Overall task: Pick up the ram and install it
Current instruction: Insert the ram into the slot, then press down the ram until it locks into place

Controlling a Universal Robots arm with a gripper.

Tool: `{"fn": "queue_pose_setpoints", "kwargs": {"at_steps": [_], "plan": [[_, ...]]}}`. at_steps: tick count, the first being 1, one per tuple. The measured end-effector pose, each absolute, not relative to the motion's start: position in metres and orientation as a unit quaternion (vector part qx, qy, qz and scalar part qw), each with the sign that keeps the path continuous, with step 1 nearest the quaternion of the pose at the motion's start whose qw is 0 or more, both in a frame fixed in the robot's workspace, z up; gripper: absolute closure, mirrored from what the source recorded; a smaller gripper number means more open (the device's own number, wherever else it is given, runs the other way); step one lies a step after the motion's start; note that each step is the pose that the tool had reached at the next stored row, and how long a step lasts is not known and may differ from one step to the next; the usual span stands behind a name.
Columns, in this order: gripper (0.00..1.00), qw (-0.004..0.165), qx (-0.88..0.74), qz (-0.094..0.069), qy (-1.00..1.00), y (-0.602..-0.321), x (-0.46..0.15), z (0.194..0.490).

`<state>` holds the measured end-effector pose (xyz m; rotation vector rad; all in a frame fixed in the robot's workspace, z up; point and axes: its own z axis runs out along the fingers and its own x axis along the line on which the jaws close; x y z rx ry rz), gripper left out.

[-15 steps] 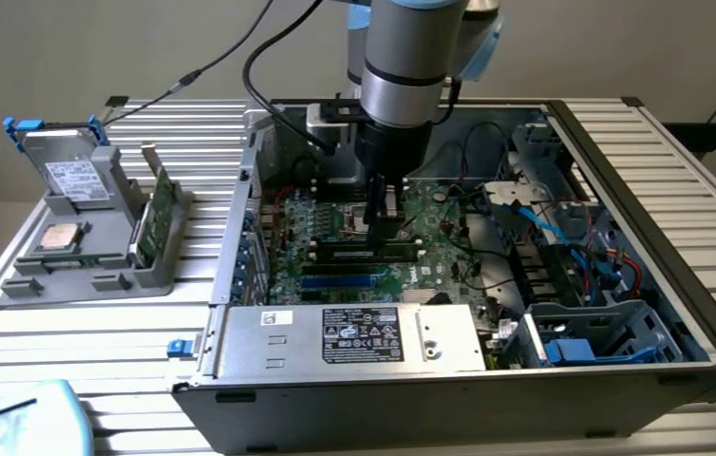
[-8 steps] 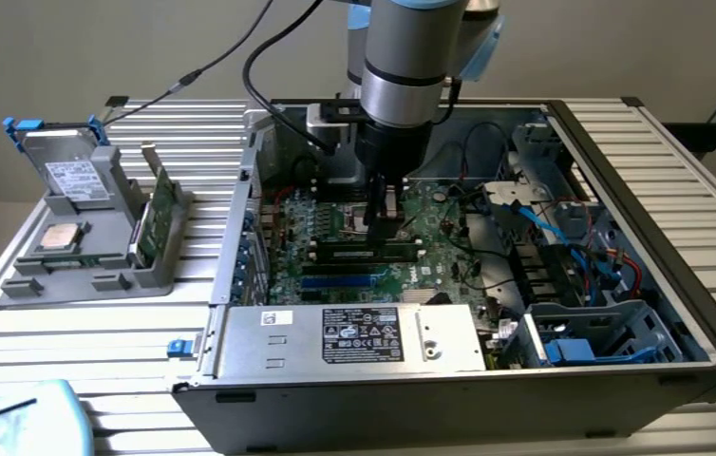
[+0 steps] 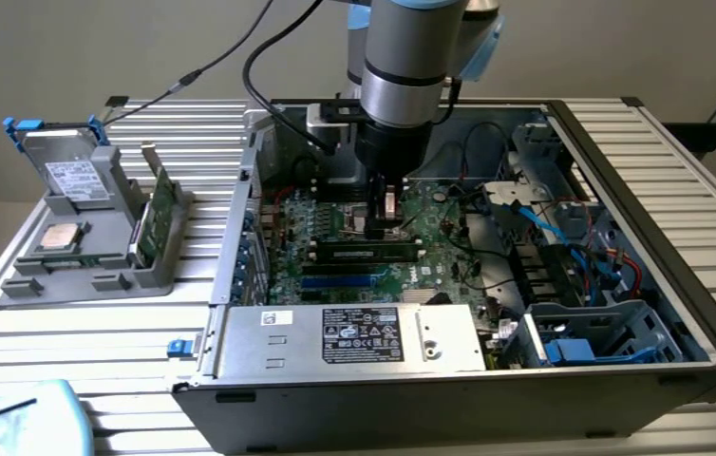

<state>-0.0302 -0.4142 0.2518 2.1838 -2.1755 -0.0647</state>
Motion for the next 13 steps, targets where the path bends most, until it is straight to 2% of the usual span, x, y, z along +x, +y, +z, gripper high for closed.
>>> {"fn": "queue_pose_setpoints", "kwargs": {"at_steps": [13], "plan": [[0.89, 0.029, 0.708, -0.021, -0.705, -0.4142, -0.0302, 0.2518]]}}
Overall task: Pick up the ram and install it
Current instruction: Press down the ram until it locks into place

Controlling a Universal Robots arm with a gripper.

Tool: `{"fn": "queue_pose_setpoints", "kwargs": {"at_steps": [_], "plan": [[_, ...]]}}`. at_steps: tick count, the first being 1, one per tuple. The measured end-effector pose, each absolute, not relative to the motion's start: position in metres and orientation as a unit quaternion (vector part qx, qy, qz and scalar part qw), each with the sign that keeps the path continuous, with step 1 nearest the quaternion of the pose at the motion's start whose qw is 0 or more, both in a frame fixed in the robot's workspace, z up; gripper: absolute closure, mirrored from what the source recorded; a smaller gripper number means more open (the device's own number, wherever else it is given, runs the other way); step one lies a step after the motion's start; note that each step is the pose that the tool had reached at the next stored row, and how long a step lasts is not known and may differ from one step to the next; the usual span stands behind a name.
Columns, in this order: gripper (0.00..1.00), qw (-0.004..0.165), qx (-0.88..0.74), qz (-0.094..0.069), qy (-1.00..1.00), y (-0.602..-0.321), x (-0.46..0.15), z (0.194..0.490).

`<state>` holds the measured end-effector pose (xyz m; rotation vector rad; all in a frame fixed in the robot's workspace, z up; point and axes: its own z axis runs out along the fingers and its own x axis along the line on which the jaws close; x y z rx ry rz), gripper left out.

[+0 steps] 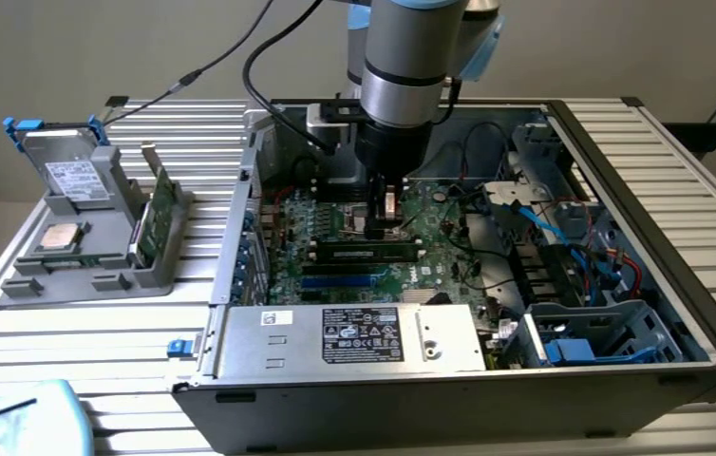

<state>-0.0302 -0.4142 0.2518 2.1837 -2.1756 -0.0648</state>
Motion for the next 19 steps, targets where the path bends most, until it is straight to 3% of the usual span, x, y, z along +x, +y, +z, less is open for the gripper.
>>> {"fn": "queue_pose_setpoints", "kwargs": {"at_steps": [19], "plan": [[0.89, 0.029, 0.708, -0.021, -0.705, -0.414, -0.004, 0.242]]}}
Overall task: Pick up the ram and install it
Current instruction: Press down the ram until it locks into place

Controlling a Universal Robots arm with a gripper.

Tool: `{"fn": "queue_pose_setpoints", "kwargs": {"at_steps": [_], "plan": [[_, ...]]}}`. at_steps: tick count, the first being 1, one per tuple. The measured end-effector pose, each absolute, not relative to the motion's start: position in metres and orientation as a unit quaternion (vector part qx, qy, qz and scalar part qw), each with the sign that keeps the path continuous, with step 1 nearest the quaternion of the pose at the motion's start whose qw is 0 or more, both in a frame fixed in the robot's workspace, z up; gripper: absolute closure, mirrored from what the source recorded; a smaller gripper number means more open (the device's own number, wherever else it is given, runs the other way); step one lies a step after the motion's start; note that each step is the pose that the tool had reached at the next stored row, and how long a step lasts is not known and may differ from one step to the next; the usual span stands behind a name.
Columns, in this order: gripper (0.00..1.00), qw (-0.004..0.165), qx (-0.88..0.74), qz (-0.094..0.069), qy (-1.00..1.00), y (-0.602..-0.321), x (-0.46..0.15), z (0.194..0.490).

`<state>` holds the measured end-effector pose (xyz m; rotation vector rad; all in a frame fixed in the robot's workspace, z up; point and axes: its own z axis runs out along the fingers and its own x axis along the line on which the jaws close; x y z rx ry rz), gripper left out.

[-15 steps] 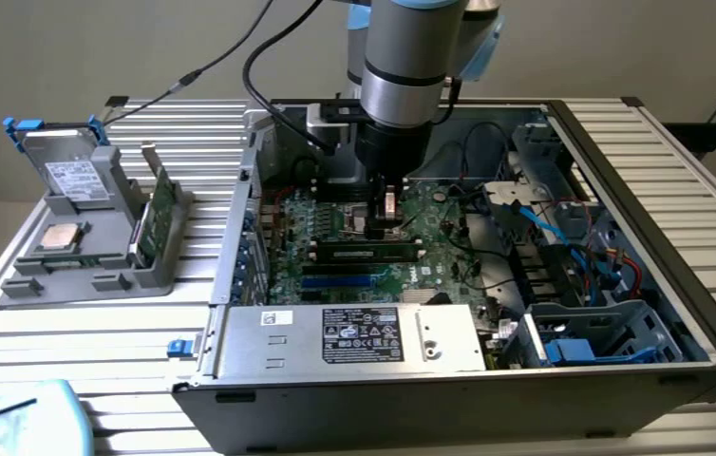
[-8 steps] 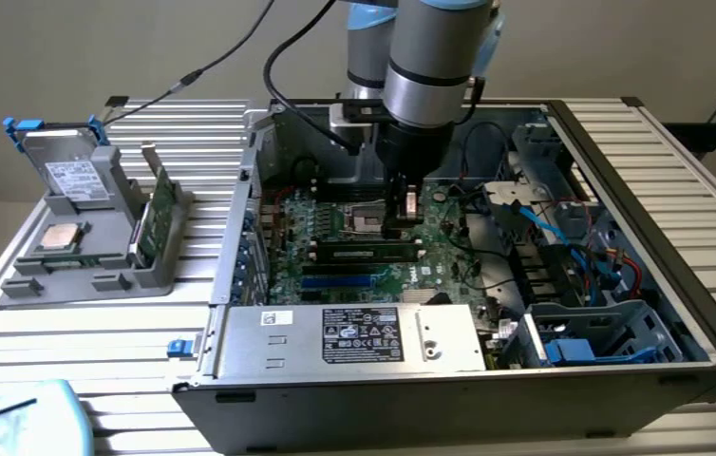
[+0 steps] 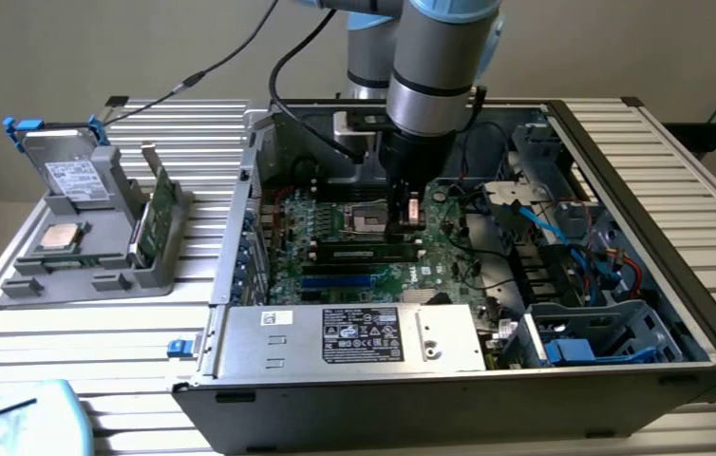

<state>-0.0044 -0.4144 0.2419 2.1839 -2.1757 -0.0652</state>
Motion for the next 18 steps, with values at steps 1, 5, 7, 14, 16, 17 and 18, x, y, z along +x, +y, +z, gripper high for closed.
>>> {"fn": "queue_pose_setpoints", "kwargs": {"at_steps": [1, 5, 7, 14, 16, 17, 18], "plan": [[0.89, 0.029, 0.708, -0.021, -0.705, -0.4144, -0.0044, 0.2401], [0.89, 0.028, 0.708, -0.022, -0.705, -0.4141, -0.0044, 0.236], [0.89, 0.027, 0.708, -0.023, -0.705, -0.4138, -0.0045, 0.2358], [0.89, 0.023, 0.708, -0.028, -0.705, -0.4129, -0.0043, 0.235], [0.89, 0.023, 0.708, -0.028, -0.705, -0.4129, -0.0041, 0.2328], [0.89, 0.023, 0.708, -0.028, -0.705, -0.4129, -0.004, 0.2316], [0.89, 0.023, 0.708, -0.028, -0.705, -0.4128, -0.0039, 0.2302]]}}
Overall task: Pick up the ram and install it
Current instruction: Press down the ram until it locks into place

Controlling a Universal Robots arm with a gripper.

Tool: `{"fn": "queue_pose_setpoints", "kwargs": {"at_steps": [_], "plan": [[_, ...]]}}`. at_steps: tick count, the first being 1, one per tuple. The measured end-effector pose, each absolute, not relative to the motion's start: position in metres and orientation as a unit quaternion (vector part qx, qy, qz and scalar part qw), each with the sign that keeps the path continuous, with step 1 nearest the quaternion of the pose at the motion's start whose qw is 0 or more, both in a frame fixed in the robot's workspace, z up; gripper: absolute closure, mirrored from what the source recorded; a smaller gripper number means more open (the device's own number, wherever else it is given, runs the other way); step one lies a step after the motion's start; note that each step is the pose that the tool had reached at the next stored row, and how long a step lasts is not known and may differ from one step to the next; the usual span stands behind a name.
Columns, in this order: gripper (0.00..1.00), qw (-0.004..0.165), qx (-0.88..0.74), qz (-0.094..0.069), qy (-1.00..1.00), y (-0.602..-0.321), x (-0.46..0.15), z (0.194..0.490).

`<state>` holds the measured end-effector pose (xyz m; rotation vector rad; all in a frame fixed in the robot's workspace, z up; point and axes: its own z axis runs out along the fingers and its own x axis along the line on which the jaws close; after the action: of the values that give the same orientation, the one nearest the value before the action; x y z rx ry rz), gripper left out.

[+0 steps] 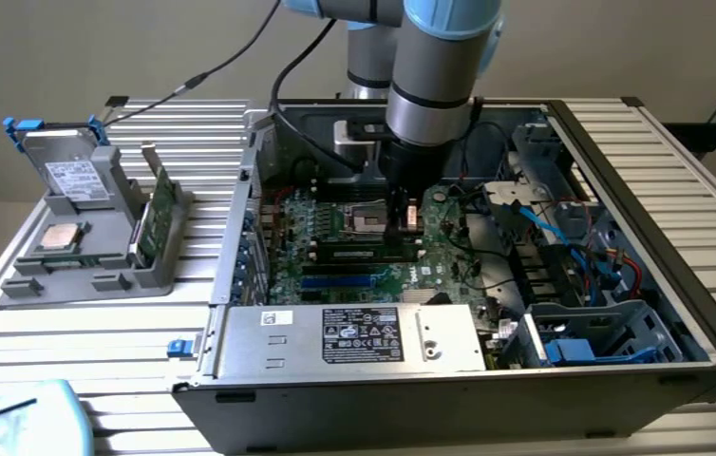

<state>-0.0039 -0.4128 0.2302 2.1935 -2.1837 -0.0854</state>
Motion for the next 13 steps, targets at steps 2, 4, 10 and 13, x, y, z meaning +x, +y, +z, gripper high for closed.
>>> {"fn": "queue_pose_setpoints", "kwargs": {"at_steps": [2, 4, 10, 13], "plan": [[0.89, 0.023, 0.708, -0.027, -0.705, -0.4128, -0.0038, 0.2281], [0.89, 0.023, 0.708, -0.027, -0.705, -0.4128, -0.0037, 0.2272], [0.89, 0.023, 0.708, -0.028, -0.705, -0.4126, -0.0042, 0.2332], [0.89, 0.023, 0.708, -0.028, -0.705, -0.4127, -0.0102, 0.2352]]}}
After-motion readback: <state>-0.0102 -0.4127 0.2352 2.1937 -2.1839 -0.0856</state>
